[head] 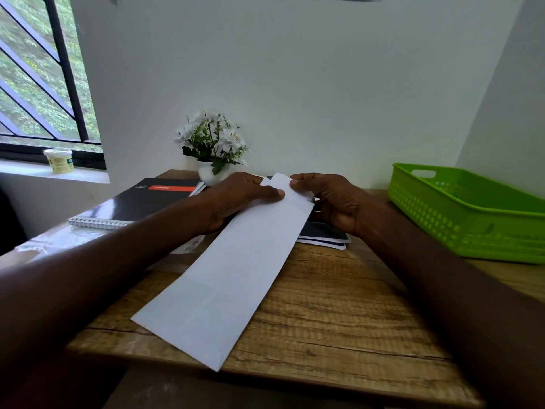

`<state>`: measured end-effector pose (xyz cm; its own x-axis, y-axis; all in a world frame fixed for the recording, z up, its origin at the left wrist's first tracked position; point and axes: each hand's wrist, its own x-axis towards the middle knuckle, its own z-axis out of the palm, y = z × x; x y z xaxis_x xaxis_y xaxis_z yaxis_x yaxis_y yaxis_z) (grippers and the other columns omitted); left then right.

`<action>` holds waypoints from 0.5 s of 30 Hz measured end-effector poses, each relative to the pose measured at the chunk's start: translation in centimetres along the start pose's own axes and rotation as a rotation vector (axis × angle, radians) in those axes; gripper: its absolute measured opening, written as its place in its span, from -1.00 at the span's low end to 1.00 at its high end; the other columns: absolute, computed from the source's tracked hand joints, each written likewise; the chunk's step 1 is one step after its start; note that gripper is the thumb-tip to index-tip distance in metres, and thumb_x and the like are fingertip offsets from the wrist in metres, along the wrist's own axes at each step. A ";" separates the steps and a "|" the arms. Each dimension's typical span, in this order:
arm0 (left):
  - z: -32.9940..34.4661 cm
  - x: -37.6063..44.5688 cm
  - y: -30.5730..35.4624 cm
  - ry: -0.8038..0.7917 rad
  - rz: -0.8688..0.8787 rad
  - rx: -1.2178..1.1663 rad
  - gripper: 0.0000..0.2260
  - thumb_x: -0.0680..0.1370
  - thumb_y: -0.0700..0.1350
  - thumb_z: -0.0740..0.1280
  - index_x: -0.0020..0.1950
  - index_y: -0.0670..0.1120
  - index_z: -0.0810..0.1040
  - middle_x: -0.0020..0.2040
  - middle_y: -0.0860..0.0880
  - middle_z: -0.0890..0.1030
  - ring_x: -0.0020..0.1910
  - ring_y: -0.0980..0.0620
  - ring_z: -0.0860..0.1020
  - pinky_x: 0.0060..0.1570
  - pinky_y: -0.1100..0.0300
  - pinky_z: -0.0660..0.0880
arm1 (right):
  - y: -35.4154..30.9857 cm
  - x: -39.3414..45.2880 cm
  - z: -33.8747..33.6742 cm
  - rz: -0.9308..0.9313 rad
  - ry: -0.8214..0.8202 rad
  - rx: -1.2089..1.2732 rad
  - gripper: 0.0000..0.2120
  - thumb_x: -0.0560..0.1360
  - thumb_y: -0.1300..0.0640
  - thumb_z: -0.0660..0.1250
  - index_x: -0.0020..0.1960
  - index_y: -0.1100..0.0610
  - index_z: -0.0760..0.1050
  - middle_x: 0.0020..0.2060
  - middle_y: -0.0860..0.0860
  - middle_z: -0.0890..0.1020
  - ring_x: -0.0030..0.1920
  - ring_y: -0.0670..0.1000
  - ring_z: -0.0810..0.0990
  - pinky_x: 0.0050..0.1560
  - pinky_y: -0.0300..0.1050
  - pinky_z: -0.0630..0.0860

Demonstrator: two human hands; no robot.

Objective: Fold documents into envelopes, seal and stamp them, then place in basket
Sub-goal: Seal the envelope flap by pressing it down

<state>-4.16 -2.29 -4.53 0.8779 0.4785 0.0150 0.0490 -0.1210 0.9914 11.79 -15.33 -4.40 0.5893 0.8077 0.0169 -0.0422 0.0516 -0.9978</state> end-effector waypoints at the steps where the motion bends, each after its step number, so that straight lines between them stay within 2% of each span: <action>1: 0.0 0.0 0.0 0.000 0.000 -0.002 -0.74 0.56 -0.16 0.47 0.18 -0.28 0.66 -0.03 -0.21 0.75 -0.23 -0.05 0.72 -0.24 0.16 0.66 | 0.0 0.0 0.0 0.001 0.001 0.003 -0.72 0.48 0.25 0.48 0.20 0.21 0.67 0.00 0.12 0.68 -0.09 0.08 0.65 -0.26 -0.14 0.63; 5: 0.1 0.1 0.0 0.000 -0.002 -0.022 -0.78 0.56 -0.17 0.46 0.15 -0.26 0.68 -0.04 -0.21 0.75 -0.24 -0.05 0.72 -0.25 0.16 0.65 | -0.1 0.1 0.0 -0.007 0.001 -0.016 -0.79 0.47 0.32 0.48 0.07 0.11 0.68 -0.02 0.10 0.69 -0.13 0.07 0.66 -0.23 -0.12 0.64; 9: 0.1 0.2 -0.2 -0.007 0.001 -0.035 -0.83 0.58 -0.18 0.44 0.10 -0.25 0.69 -0.07 -0.20 0.74 -0.26 -0.05 0.72 -0.25 0.16 0.65 | -0.2 0.1 -0.1 -0.005 -0.018 0.006 -0.76 0.46 0.35 0.48 0.06 0.10 0.67 0.00 0.09 0.71 -0.16 0.06 0.67 -0.23 -0.11 0.65; 13: -0.2 0.5 -0.5 -0.003 -0.001 -0.033 -0.74 0.59 -0.12 0.43 0.17 -0.27 0.67 0.03 -0.25 0.73 -0.14 -0.11 0.72 -0.08 0.05 0.69 | 0.0 0.0 -0.1 0.012 0.021 0.065 -0.81 0.49 0.28 0.47 0.08 0.13 0.68 -0.05 0.08 0.67 -0.17 0.05 0.65 -0.32 -0.16 0.61; 15: -0.2 0.6 -0.6 0.003 -0.004 -0.041 -0.74 0.60 -0.11 0.42 0.18 -0.27 0.67 0.04 -0.25 0.73 -0.13 -0.12 0.72 -0.08 0.06 0.69 | 0.0 0.0 -0.2 0.012 0.028 0.068 -0.83 0.49 0.28 0.46 0.07 0.14 0.68 -0.08 0.07 0.66 -0.18 0.04 0.64 -0.33 -0.17 0.61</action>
<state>-3.76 -1.75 -5.05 0.8765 0.4813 0.0118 0.0327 -0.0839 0.9959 11.93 -15.45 -4.42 0.6106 0.7920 0.0025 -0.1031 0.0827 -0.9912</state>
